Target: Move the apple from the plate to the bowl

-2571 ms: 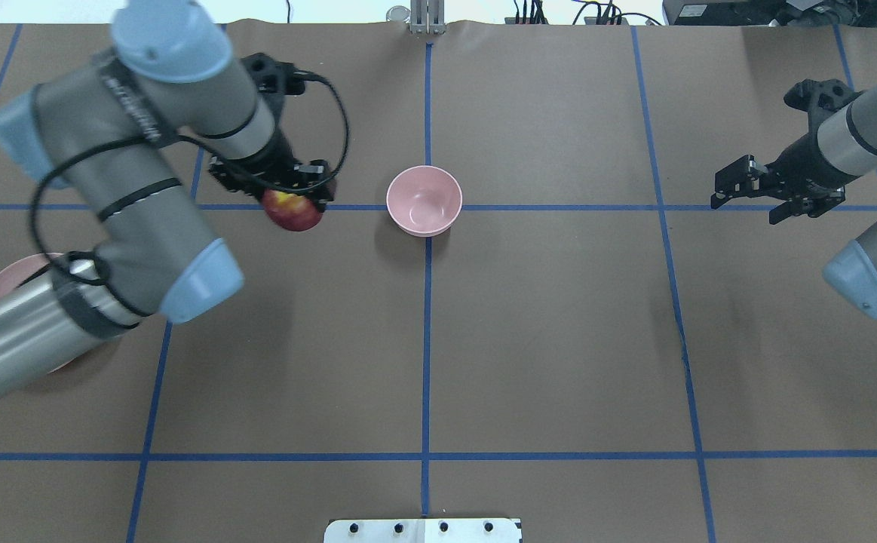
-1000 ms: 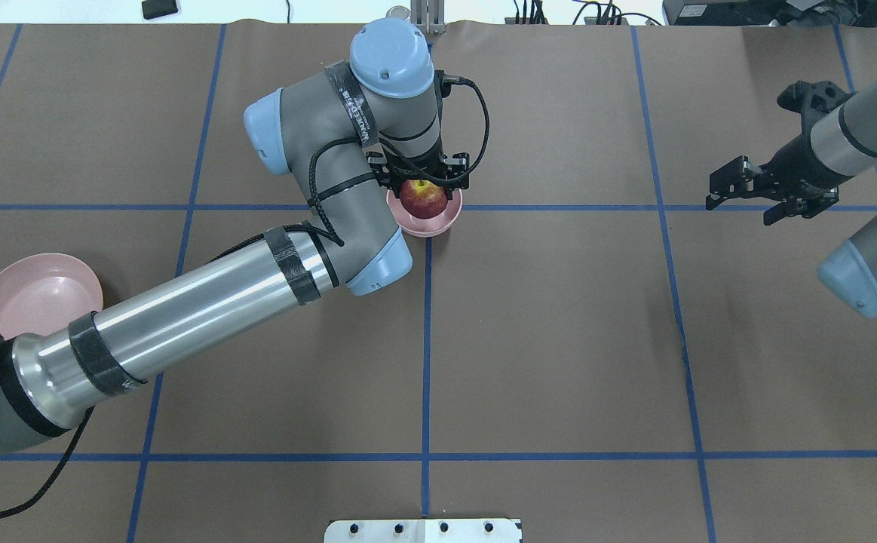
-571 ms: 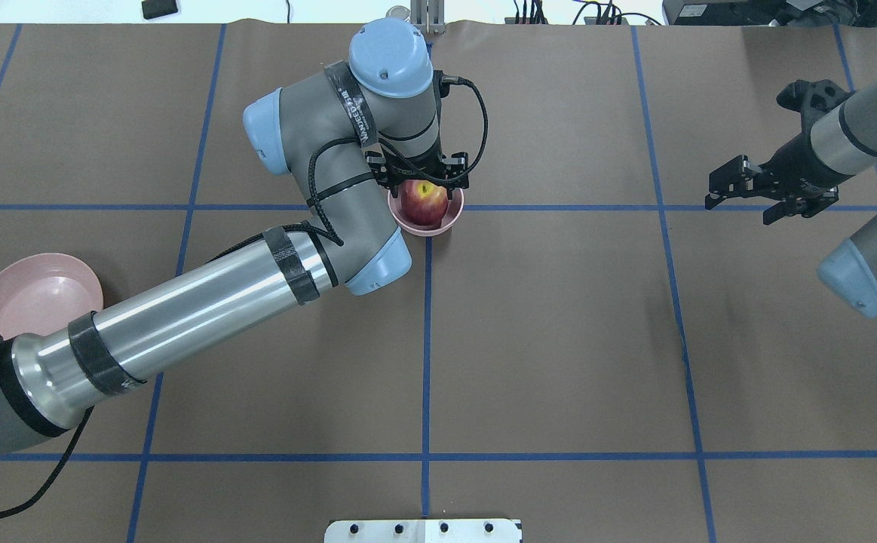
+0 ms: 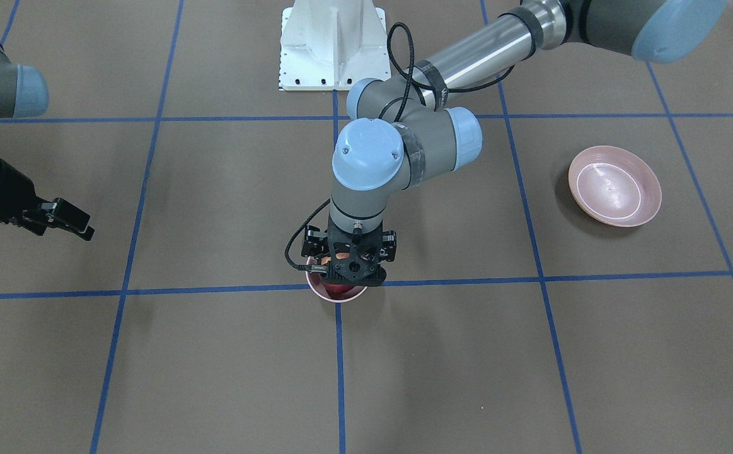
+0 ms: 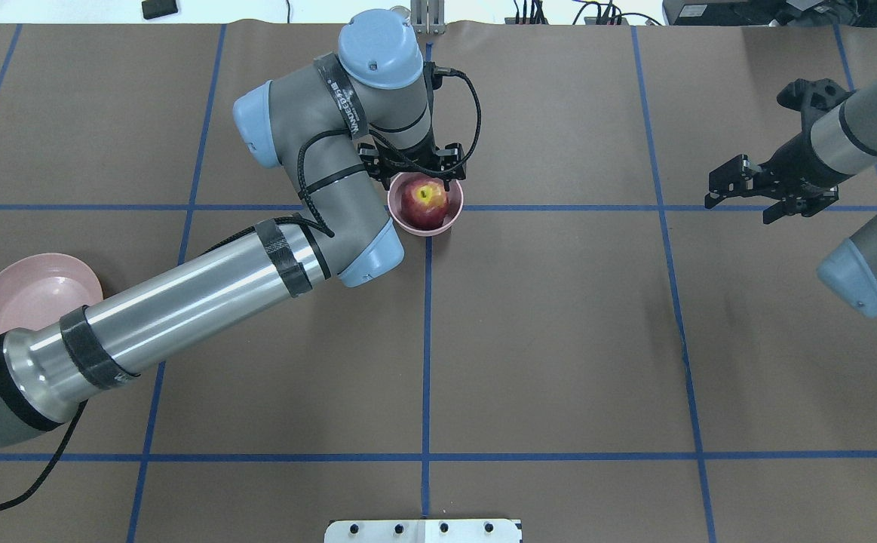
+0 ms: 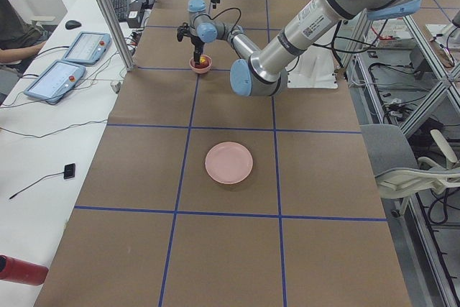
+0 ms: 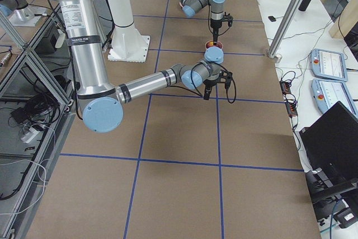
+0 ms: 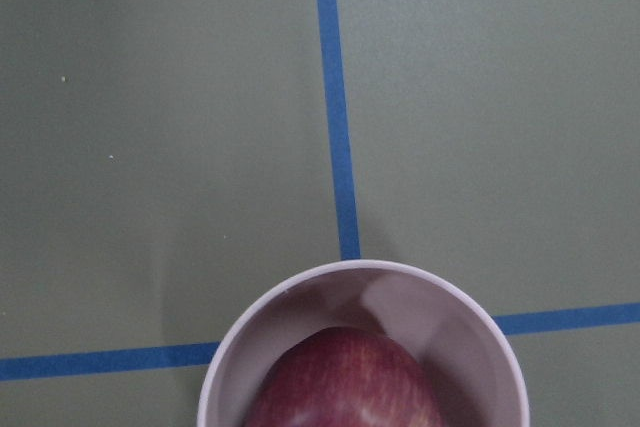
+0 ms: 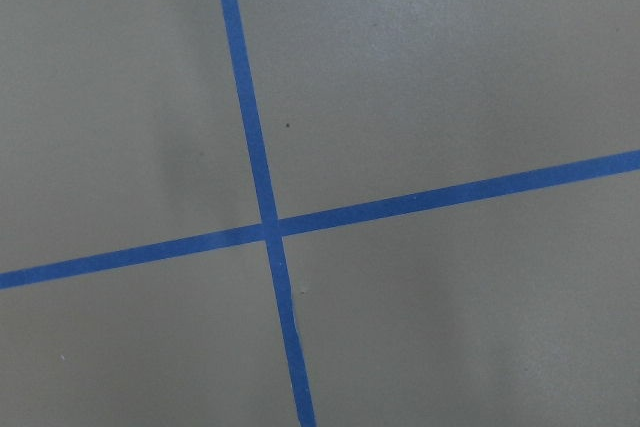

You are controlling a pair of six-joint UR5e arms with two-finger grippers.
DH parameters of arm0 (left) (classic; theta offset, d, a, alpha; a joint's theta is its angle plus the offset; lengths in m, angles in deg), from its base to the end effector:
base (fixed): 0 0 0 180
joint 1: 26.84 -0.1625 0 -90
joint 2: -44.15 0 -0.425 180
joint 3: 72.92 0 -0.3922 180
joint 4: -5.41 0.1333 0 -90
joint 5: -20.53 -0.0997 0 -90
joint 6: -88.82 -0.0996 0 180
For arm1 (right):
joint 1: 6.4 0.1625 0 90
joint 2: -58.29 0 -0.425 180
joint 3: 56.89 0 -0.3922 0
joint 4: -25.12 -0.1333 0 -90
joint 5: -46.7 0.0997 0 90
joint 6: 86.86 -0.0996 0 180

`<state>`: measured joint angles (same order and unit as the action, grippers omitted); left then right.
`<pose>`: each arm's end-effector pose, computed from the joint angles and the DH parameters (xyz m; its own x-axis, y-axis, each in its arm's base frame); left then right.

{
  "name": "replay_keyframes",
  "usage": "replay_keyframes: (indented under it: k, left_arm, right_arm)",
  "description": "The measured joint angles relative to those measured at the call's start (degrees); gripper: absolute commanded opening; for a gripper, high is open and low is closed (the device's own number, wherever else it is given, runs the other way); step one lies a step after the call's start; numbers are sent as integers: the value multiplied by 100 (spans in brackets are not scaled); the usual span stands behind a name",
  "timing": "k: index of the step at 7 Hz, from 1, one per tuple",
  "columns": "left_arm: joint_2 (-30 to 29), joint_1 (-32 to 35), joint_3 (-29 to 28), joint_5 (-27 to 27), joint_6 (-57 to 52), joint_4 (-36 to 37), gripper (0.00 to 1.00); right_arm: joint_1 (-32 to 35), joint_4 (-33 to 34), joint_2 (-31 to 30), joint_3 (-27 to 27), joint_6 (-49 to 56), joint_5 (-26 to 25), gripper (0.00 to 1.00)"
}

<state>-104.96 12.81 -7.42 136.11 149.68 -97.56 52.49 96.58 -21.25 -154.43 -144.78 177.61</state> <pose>0.5746 -0.5935 0.1449 0.6144 0.0613 -0.7866 0.0354 0.9938 0.1051 -0.2389 -0.5275 0.4604 0.5884 0.1982 0.7839 -0.1571 0.9790 -0.1296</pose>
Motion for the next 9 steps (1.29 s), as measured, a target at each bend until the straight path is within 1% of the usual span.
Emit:
replay_keyframes:
  k: [1,2,3,4,5,6,7,8,9]
  left_arm:
    - [364,113,487,231,121,0,97]
    - [1213,403,1523,569,206,25,97]
    - [2089,899,2533,992,-17,149,97]
    - [2880,1396,3261,1266,-774,391,97]
    - [3775,1879,3826,1376,-2118,666,97]
    - [4492,2346,4102,1406,-3439,824,97]
    - [5007,2803,4190,1428,-4486,891,98]
    - [5372,3140,4233,1456,-5142,915,98]
    - [5635,3340,4259,1477,-5424,908,98]
  right_arm:
    - [0,0,2,-4,0,-9,100]
    - [6,0,11,-10,0,-16,100]
    - [56,10,21,-26,5,-12,100]
    - [203,41,19,-49,57,6,100]
    - [391,67,1,-43,263,26,100]
    - [587,229,-4,-43,672,46,100]
    - [831,695,47,-81,1276,65,100]
    - [1095,1273,133,-120,2012,77,100]
    - [1347,1824,186,-144,2827,84,100]
